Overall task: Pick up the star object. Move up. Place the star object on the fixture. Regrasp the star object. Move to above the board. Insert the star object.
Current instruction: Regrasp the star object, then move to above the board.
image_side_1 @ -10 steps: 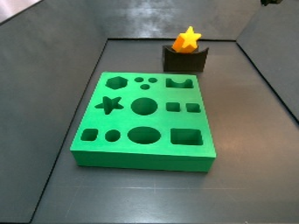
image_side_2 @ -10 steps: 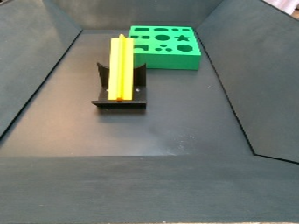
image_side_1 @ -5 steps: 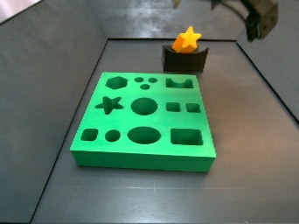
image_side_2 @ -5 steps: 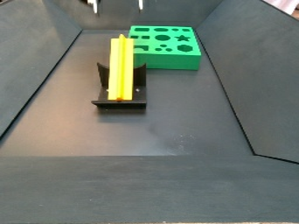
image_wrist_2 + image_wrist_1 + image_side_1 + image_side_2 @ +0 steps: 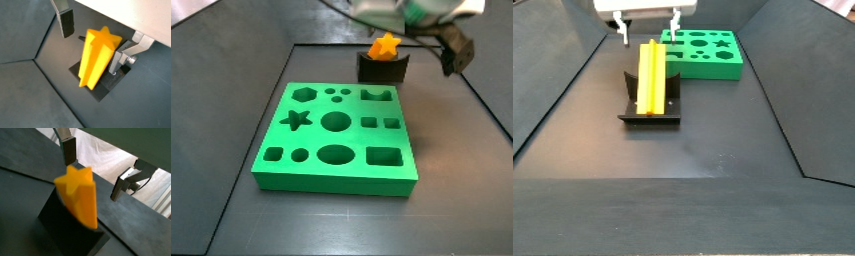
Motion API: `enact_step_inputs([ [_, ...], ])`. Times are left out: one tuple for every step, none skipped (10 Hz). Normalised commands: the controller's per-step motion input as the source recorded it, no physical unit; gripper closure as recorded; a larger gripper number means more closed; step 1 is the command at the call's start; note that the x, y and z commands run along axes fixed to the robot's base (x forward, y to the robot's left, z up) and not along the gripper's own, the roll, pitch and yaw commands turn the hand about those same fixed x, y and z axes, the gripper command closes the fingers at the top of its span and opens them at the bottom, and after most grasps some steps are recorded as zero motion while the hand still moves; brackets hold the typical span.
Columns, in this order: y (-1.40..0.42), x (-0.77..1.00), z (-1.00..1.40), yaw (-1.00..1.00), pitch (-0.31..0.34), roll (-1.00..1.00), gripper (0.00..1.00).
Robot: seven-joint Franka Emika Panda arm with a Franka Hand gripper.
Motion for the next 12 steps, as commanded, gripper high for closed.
enact_step_inputs([
  [0.0,0.1,-0.69,-0.01,-0.013,0.06,0.0],
  [0.0,0.09,-0.49,0.0,0.009,0.06,0.0],
  [-0.01,0.09,-0.34,0.01,0.017,0.06,0.0],
  [-0.01,0.09,-0.19,0.02,0.016,0.06,0.0],
  [0.0,0.0,0.0,0.0,0.0,0.0,1.0],
  [0.02,-0.15,1.0,-0.28,0.115,0.24,1.0],
  [0.02,-0.15,1.0,-0.26,0.109,0.22,1.0],
  [0.02,-0.15,1.0,-0.22,0.105,0.18,1.0],
  [0.02,-0.14,1.0,-0.14,0.128,0.09,1.0],
  [0.02,-0.14,1.0,-0.09,0.167,0.04,1.0],
  [0.02,-0.13,1.0,-0.03,0.203,-0.01,1.0],
  [0.02,-0.13,1.0,0.0,0.207,-0.03,1.0],
])
